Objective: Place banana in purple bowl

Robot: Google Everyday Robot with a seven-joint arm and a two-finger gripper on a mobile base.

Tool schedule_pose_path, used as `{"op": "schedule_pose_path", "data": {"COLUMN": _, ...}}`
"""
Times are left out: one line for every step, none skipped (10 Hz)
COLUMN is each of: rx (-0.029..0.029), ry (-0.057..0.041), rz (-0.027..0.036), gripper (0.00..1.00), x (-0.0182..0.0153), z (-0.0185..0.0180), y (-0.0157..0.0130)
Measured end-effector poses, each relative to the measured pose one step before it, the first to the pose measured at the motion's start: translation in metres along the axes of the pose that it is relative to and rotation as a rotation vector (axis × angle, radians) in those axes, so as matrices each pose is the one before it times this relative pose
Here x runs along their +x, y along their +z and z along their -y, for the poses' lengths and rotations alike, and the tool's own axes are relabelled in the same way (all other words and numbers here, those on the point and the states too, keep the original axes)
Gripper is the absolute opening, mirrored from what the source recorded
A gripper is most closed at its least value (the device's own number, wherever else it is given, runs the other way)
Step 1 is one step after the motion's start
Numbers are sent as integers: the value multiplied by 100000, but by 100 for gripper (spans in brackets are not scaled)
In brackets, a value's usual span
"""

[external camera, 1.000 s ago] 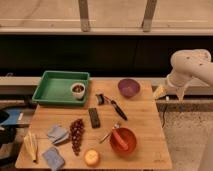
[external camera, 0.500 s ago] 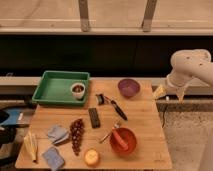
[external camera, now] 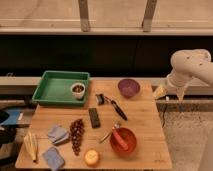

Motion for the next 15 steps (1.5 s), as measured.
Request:
{"op": "schedule_pose_path", "data": {"rx": -2, "ry": 2, "rz": 2, "gripper": 80, "x": -1, "z": -1, "y": -1}}
{"op": "schedule_pose_path", "data": {"rx": 5, "ry": 0, "rz": -2, "gripper": 80, "x": 1, "z": 2, "y": 1}}
{"op": "schedule_pose_path", "data": {"rx": -4, "ry": -1, "rz": 7, "gripper": 80, "x": -3, "z": -3, "y": -3}}
{"op": "schedule_pose_path", "data": {"rx": -1, "ry": -12, "rz": -5, "gripper": 80, "x": -2, "z": -6, "y": 3}}
{"op": "schedule_pose_path", "data": {"rx": -7, "ry": -125, "rz": -37, "gripper": 80, "x": -6, "z": -63, "y": 18}}
{"op": "schedule_pose_path", "data": {"rx": -179, "ry": -923, "rz": -23, "gripper": 80, "x": -28, "z": -186, "y": 25}}
{"op": "schedule_pose_path", "data": {"rx": -844, "ry": -1982, "rz": -161, "gripper": 80, "x": -85, "z": -505, "y": 31}}
{"op": "schedule_pose_path", "data": {"rx": -1398, "ry": -2672, "rz": -757, "gripper": 80, "x": -105, "z": -1191, "y": 104}}
{"op": "schedule_pose_path", "data": {"rx": -964, "ry": -2046, "rz": -9, "gripper": 80, "x": -242, "z": -1082, "y": -64}}
{"op": "schedule_pose_path", "data": {"rx": 330, "ry": -106, "rz": -109, "gripper": 80, "x": 50, "z": 110, "y": 39}}
{"op": "schedule_pose_path", "data": {"rx": 180, "ry": 319, "rz": -325, "gripper": 80, "x": 173, "z": 229, "y": -34}}
{"op": "schedule_pose_path", "data": {"rx": -143, "ry": -224, "rz": 6, "gripper": 80, "x": -72, "z": -182, "y": 16}}
{"op": "schedule_pose_path", "data": {"rx": -198, "ry": -88, "rz": -43, "gripper": 80, "x": -55, "z": -153, "y": 61}}
{"op": "schedule_pose_path", "data": {"rx": 750, "ry": 310, "rz": -3, "gripper": 80, "x": -51, "z": 401, "y": 39}}
{"op": "schedule_pose_path", "data": {"rx": 1136, "ry": -1179, "rz": -633, "gripper": 80, "x": -350, "z": -287, "y": 266}}
